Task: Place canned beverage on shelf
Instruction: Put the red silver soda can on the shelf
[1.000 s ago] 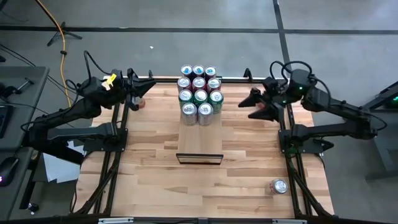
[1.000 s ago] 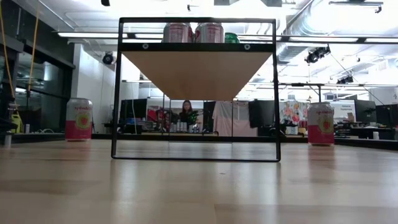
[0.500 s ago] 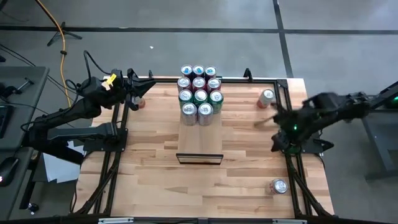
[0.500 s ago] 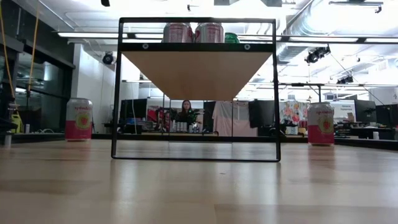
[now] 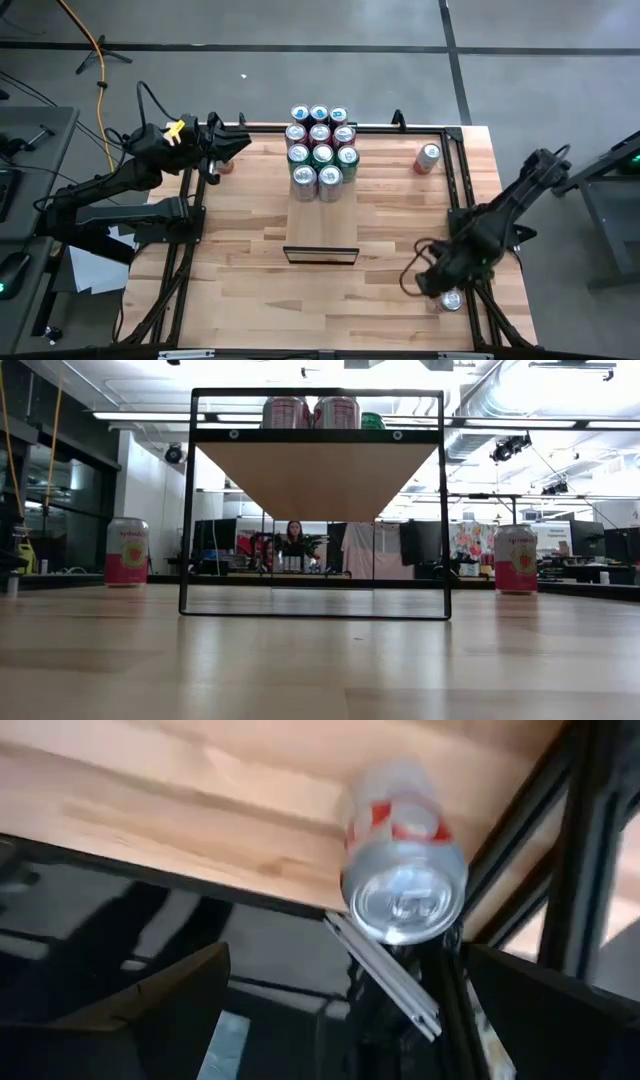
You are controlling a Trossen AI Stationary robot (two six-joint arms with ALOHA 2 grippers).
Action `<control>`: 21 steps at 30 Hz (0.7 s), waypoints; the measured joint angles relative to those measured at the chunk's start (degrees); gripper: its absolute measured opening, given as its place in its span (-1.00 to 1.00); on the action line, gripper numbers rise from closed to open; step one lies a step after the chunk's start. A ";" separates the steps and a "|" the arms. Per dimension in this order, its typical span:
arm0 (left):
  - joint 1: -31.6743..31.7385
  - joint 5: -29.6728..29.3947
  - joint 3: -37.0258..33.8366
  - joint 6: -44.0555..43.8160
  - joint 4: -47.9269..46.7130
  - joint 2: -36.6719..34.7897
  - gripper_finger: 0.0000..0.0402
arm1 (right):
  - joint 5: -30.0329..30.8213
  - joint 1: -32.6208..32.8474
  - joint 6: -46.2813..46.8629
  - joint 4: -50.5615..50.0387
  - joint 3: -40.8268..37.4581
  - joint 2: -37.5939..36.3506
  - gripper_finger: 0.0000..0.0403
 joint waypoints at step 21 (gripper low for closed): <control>0.09 0.01 0.00 1.07 0.09 0.00 -1.00 | -2.09 3.26 -1.39 -5.17 -0.08 12.60 0.96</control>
